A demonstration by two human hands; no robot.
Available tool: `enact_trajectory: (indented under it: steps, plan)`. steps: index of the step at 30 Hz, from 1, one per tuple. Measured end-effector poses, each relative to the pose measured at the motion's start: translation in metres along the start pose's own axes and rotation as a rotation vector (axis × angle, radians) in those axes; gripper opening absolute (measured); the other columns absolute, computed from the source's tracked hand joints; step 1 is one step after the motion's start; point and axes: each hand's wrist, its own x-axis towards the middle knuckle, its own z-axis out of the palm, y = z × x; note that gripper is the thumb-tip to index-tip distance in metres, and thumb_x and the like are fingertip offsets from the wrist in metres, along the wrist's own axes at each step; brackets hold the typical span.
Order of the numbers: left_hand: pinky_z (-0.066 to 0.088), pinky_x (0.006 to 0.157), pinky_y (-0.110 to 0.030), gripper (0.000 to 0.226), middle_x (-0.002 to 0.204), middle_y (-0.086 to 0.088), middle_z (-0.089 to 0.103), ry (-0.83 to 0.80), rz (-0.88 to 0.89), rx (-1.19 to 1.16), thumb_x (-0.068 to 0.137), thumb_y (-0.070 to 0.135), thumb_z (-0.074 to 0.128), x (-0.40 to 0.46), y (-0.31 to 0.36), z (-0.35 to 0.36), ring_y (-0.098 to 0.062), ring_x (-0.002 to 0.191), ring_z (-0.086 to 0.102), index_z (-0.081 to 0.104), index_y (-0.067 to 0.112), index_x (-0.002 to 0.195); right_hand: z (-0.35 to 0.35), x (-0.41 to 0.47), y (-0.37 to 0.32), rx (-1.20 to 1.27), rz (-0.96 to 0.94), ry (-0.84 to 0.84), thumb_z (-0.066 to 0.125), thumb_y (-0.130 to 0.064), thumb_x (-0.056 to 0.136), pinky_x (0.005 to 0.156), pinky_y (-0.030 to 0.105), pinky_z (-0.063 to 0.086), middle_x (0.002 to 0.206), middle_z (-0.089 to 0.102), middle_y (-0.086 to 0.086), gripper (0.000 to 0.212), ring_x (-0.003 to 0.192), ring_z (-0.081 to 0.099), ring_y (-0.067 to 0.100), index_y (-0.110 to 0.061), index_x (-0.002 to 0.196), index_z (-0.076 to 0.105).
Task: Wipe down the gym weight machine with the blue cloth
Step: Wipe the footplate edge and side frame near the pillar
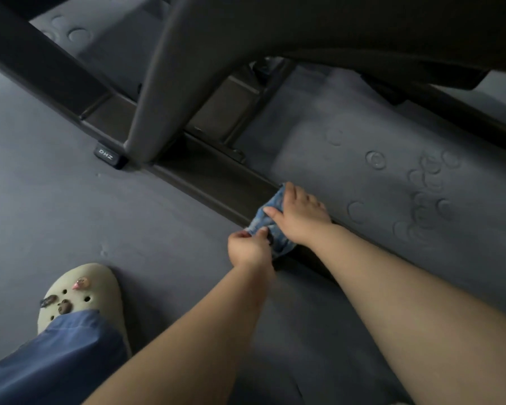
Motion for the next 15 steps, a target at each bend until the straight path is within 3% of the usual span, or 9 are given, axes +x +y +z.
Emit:
enact_trajectory:
  steps: [3,6,9,13,15]
  plan:
    - [0.045,0.073,-0.03,0.028,0.097,-0.011,0.058,0.047,0.007,-0.002,0.085,0.016,0.068,0.014,0.018,-0.011,-0.023,0.084,0.056,0.054,0.006,0.108,0.0,0.004,-0.012,-0.02,-0.035,0.035,0.033,-0.064,0.091,0.109,0.045,0.025,0.153,0.02,0.011,0.083,0.136,0.027,0.034,-0.012,0.15,0.006]
    - [0.05,0.079,-0.033,0.023,0.102,-0.009,0.06,0.025,0.014,0.068,0.085,0.02,0.068,0.019,0.011,-0.01,-0.026,0.097,0.061,0.052,0.01,0.1,0.002,-0.004,-0.002,-0.01,-0.062,0.074,0.035,-0.066,0.089,0.108,0.041,0.025,0.152,0.023,0.009,0.084,0.133,0.031,0.032,-0.016,0.15,0.006]
    - [0.053,0.083,-0.038,0.024,0.105,-0.017,0.065,-0.022,0.002,0.139,0.084,0.023,0.069,0.016,-0.011,0.002,-0.031,0.096,0.064,0.051,0.01,0.094,0.004,-0.015,0.022,0.013,-0.06,0.056,0.036,-0.066,0.089,0.109,0.04,0.025,0.152,0.021,0.007,0.084,0.133,0.03,0.031,-0.018,0.15,0.004]
    - [0.053,0.085,-0.04,0.036,0.103,-0.016,0.065,-0.086,-0.032,0.301,0.082,0.028,0.07,0.0,-0.05,0.025,-0.032,0.094,0.064,0.056,0.003,0.104,0.016,-0.043,0.068,0.009,-0.021,0.061,0.035,-0.063,0.09,0.112,0.037,0.02,0.155,0.016,0.004,0.083,0.137,0.024,0.028,-0.018,0.151,0.003]
    - [0.054,0.081,-0.04,0.039,0.095,-0.016,0.063,-0.218,-0.12,0.354,0.085,0.027,0.067,-0.021,-0.07,0.04,-0.034,0.09,0.064,0.057,-0.002,0.11,0.021,-0.06,0.096,-0.015,0.02,0.054,0.035,-0.062,0.09,0.114,0.036,0.016,0.156,0.015,0.005,0.083,0.14,0.021,0.026,-0.017,0.151,0.002]
